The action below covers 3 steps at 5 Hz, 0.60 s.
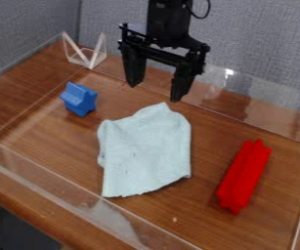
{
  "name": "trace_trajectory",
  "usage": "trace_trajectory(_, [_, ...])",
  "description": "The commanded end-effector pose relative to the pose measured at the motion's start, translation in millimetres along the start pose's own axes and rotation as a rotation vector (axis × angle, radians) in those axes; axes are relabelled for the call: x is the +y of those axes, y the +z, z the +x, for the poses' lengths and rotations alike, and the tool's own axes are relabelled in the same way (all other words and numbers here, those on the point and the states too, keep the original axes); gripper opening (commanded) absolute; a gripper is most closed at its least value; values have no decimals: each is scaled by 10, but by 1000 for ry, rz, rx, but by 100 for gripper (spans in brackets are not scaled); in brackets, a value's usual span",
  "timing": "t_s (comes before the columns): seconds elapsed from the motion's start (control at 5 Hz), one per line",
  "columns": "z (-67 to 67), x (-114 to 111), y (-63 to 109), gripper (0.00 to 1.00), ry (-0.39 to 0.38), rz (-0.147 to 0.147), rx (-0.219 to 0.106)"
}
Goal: Move the red object to the left of cloth
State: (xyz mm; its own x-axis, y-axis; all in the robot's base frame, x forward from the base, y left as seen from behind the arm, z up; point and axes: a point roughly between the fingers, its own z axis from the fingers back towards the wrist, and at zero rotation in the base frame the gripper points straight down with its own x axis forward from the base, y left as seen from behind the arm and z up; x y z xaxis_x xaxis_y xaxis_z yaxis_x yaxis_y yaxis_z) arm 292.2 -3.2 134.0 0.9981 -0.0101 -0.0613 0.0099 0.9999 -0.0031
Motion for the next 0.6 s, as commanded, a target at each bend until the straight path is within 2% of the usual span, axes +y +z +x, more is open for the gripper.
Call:
trace_trajectory(0.0, [-7, -49, -61, 100, -11, -3, 12])
trace_trajectory(0.2, [-19, -159, -124, 100, -39, -8, 18])
trace_trajectory(0.4, [-33, -370, -161, 100, -90, -16, 9])
